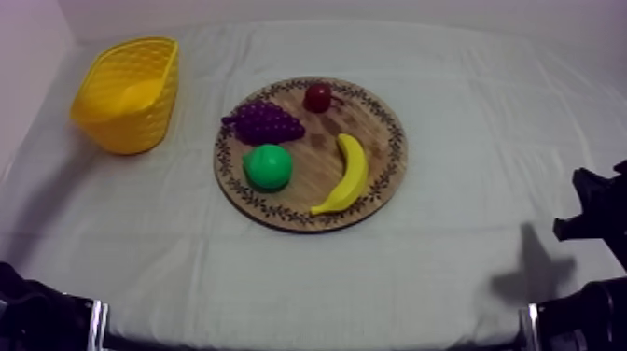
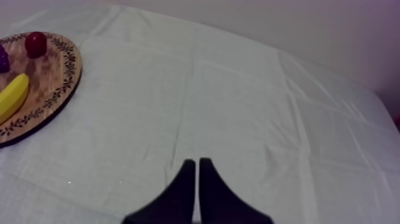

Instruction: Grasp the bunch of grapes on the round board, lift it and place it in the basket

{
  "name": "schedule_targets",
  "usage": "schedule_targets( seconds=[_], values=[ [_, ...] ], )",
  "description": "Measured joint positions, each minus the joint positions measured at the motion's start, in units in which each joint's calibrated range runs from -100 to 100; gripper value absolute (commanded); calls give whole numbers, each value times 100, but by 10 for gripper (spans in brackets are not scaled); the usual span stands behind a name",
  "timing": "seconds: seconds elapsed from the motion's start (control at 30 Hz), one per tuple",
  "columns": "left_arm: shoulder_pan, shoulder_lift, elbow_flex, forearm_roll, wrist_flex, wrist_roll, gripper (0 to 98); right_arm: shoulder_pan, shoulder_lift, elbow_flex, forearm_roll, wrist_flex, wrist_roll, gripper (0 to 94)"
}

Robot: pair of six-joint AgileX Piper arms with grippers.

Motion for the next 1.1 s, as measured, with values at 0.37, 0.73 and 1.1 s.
schedule_targets(
  seconds=[0.37, 0.73, 1.1],
  values=[
    [319, 1387, -1597, -5, 867, -311, 0, 0, 0, 0, 0, 0, 0, 5],
    [513, 2240, -2266, 16, 1222, -508, 0, 0, 0, 0, 0, 1, 0, 5],
    [745, 2473, -1783, -102, 1424, -889, 0, 0, 0, 0, 0, 1, 0, 5]
  ],
)
